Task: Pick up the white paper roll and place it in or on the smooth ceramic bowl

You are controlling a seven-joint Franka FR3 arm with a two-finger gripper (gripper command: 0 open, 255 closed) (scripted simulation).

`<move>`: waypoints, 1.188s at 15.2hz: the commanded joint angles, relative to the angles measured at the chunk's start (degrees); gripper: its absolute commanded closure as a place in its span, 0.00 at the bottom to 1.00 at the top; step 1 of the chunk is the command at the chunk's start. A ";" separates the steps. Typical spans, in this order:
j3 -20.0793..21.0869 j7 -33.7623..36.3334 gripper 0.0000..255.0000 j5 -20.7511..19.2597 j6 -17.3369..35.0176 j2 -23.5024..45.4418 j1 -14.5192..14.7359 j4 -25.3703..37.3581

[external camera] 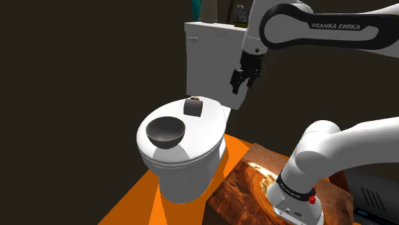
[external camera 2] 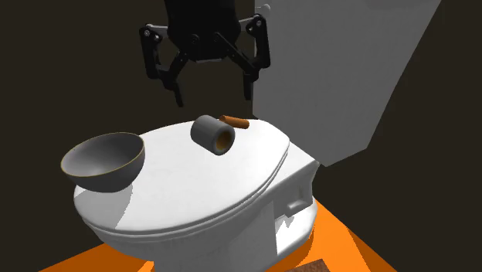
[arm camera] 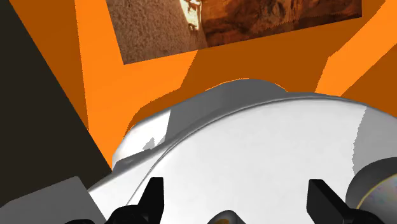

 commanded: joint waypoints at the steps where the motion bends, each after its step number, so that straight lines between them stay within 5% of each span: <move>1: 0.00 0.00 0.00 0.00 0.00 0.00 0.00 0.00; 9: -1.17 -6.05 0.00 -3.66 5.27 22.22 0.49 11.65; 18: -0.93 -11.86 0.00 -7.36 5.49 46.26 0.95 29.72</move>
